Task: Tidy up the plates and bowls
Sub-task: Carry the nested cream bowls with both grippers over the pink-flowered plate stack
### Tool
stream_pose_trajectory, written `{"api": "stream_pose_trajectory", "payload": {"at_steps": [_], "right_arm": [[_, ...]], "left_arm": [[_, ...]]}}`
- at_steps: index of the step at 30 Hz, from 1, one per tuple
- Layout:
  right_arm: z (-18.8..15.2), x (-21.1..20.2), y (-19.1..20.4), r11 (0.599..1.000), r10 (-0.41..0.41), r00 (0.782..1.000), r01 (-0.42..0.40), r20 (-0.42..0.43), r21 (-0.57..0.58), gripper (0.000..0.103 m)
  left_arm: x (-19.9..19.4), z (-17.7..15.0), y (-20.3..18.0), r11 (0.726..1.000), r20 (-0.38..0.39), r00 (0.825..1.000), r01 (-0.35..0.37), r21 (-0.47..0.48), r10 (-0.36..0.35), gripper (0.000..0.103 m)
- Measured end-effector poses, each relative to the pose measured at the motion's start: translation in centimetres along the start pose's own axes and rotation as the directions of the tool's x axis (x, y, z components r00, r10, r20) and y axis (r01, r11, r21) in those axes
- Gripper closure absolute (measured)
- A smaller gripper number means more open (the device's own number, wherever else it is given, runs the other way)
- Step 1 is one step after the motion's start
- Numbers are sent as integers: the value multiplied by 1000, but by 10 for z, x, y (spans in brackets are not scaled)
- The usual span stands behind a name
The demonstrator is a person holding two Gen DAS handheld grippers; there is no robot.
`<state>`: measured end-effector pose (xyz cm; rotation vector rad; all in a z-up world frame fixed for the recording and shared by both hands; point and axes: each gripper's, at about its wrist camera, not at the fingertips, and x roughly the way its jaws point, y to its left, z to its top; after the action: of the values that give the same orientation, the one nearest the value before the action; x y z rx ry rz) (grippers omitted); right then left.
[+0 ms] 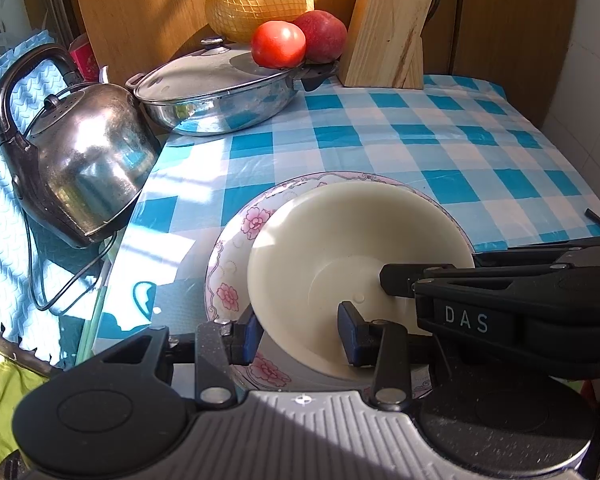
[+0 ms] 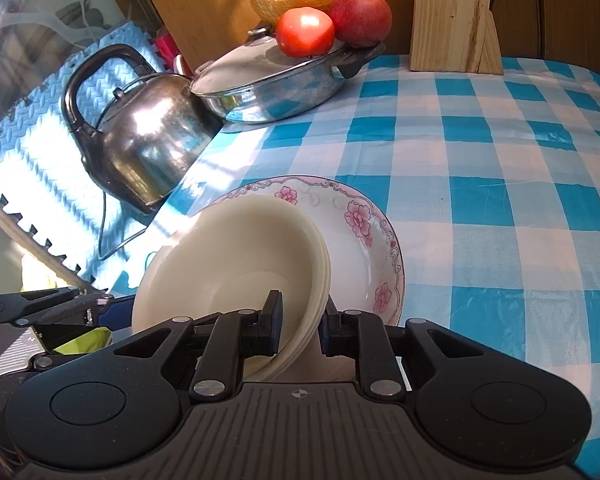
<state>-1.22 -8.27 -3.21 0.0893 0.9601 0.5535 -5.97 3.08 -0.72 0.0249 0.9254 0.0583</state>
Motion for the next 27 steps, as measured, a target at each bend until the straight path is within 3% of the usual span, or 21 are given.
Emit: {"api": "stream_pose_trajectory", "payload": {"at_steps": [19, 27], "right_arm": [[-4, -20, 10, 1000, 1, 999, 0, 40, -28, 75], [4, -30, 8, 1000, 3, 998, -4, 58, 10, 74]], "left_arm": [[-25, -3, -2, 1000, 45, 999, 1, 5, -1, 68], [-28, 3, 2, 999, 44, 998, 42, 19, -43, 67]]}}
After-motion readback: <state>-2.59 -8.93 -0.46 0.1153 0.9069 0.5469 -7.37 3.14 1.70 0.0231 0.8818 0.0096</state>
